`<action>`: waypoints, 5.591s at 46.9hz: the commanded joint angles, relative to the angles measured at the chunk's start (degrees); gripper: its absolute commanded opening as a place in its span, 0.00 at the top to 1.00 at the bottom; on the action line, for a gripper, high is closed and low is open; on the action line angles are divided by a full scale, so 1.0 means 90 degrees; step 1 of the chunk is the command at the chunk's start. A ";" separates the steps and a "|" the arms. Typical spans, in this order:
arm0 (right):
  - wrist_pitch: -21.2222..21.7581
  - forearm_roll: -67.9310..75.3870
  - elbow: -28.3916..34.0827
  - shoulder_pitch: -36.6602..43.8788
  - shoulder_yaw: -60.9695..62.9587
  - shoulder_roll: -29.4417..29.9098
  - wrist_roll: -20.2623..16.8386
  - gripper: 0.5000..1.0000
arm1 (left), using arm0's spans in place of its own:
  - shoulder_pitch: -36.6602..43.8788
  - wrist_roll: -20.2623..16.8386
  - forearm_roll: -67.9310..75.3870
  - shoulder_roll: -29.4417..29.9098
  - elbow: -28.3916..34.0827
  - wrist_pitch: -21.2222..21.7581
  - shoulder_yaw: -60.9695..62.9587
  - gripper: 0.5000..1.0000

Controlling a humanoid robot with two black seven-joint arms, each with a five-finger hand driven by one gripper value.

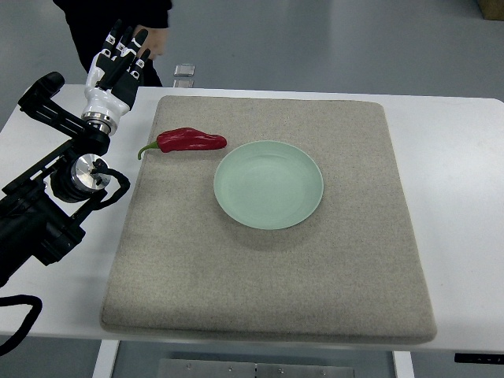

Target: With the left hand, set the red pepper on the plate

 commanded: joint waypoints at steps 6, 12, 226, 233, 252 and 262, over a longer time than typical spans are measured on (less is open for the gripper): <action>0.0000 0.0000 0.0000 0.0000 0.0000 0.0000 -0.0003 0.14 | -0.0012 0.0001 0.0000 0.0001 0.0001 -0.0010 0.0000 0.01; 0.0000 0.0000 0.0000 0.0000 0.0000 0.0000 -0.0003 0.14 | -0.0012 0.0001 0.0000 0.0001 0.0001 -0.0010 0.0000 0.01; 0.0000 0.0000 0.0000 0.0000 0.0000 0.0000 -0.0003 0.14 | -0.1750 0.1671 0.6270 0.1407 0.0187 0.1562 0.4756 0.27; 0.0000 0.0000 0.0000 0.0000 0.0000 0.0000 -0.0003 0.14 | -0.1760 0.1671 0.6270 0.1465 -0.0028 0.1542 0.4756 0.26; 0.0000 0.0000 0.0000 0.0000 0.0000 0.0000 -0.0003 0.14 | -0.1984 0.1710 0.6270 0.2207 -0.0995 0.1445 0.4756 0.25; 0.0000 0.0000 0.0000 -0.0010 0.0000 0.0000 -0.0003 0.14 | -0.2004 0.1710 0.6270 0.2325 -0.1112 0.1435 0.5009 0.26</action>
